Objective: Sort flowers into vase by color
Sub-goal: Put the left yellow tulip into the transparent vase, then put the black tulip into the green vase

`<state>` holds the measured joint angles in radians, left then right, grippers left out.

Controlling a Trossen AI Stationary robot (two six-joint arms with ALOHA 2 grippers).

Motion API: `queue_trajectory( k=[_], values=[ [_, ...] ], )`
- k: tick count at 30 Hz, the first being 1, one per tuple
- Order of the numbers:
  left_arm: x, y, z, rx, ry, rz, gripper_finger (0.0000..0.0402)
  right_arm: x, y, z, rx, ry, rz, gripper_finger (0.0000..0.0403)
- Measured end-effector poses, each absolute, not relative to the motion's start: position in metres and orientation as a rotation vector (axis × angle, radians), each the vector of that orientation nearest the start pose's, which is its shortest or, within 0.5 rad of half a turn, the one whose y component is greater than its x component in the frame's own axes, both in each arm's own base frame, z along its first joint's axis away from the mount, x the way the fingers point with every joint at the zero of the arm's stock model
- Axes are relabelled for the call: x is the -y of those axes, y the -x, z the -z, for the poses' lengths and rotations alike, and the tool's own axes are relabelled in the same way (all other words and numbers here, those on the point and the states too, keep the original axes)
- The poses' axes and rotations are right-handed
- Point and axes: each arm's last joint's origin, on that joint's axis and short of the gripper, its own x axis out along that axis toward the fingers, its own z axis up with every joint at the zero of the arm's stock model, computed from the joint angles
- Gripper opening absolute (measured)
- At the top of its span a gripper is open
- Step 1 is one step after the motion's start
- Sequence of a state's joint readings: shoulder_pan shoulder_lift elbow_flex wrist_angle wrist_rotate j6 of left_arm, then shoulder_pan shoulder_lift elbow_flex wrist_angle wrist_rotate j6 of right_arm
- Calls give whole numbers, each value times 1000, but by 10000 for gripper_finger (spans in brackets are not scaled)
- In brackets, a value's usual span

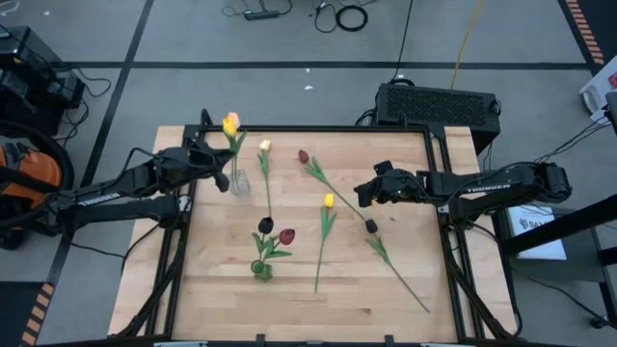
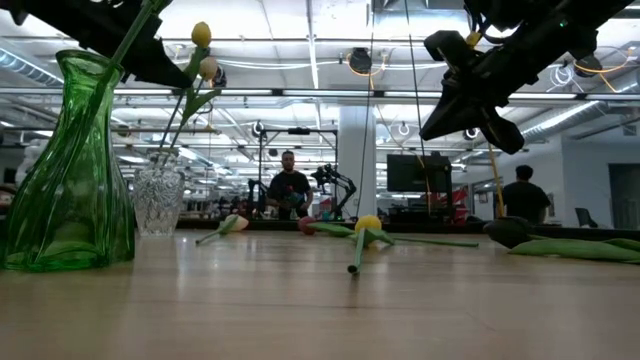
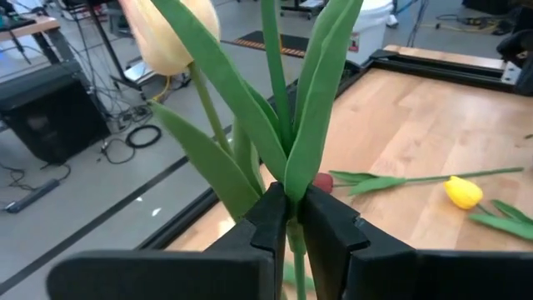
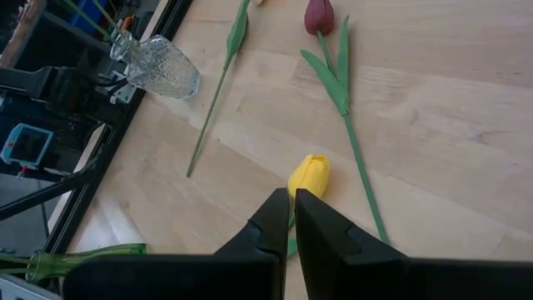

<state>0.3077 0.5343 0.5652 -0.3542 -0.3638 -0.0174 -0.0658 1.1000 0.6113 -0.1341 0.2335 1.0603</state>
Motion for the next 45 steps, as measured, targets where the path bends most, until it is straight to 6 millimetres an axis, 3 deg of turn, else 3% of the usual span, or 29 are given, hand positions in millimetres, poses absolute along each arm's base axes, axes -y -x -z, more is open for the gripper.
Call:
queue_trajectory(
  k=[6, 13, 18, 28, 45],
  values=[
    [-48, -116, -274, -340, 6, -686, 63, 21, -222, -221, -407, -962, 590, 17],
    [-48, -114, -269, -396, 5, -685, 157, 21, -222, -221, -407, -962, 589, 17],
    [-46, -111, -280, -382, 78, -669, 198, 21, -222, -221, -407, -962, 590, 17],
    [-42, -99, -295, -442, 164, -681, 206, 21, -222, -221, -408, -959, 588, 17],
    [-32, -91, -289, -547, 456, -578, 206, 21, -222, -221, -440, -844, 545, 17]
  ],
)
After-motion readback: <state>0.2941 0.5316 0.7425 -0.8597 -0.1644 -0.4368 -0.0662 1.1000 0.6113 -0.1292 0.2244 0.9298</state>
